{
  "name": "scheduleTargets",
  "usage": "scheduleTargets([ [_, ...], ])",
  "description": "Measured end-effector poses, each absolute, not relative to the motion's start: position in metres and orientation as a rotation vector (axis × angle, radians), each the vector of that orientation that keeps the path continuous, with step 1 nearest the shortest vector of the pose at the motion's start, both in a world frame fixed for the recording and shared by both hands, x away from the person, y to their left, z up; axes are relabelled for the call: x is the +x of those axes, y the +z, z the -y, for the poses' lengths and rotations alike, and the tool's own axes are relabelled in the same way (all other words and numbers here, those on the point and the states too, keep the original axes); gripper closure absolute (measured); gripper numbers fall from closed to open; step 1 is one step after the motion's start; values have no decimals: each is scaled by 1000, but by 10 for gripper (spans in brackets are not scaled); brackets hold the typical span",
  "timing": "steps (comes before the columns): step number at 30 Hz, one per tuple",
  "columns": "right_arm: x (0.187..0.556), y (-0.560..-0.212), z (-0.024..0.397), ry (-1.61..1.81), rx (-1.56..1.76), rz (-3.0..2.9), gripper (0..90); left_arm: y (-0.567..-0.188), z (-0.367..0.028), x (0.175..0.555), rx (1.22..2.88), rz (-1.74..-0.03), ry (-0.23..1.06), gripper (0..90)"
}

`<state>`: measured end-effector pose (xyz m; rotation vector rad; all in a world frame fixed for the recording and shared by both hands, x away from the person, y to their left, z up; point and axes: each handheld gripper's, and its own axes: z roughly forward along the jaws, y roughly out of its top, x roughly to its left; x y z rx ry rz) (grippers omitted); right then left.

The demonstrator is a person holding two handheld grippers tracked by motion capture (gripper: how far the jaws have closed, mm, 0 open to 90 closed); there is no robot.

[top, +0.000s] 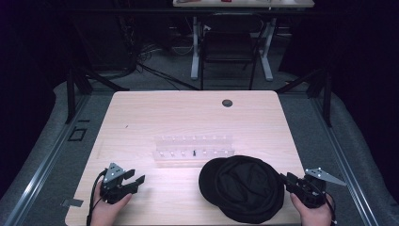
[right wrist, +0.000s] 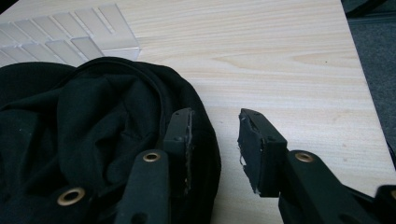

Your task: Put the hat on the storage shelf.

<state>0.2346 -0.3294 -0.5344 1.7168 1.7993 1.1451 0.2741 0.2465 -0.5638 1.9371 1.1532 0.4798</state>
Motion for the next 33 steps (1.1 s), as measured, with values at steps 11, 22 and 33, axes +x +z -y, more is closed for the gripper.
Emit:
scheduleTargets([
  [11, 232, -524, 327, 1049, 1764, -1837, 669, -562, -246, 272, 1919, -1159, 483, 486],
  [22, 236, -501, 341, 1100, 1913, -1926, 690, -560, -243, 269, 1925, -1138, 484, 479],
  [33, 252, -492, 337, 964, 1958, -2095, 653, -560, -243, 268, 1920, -1145, 481, 476],
])
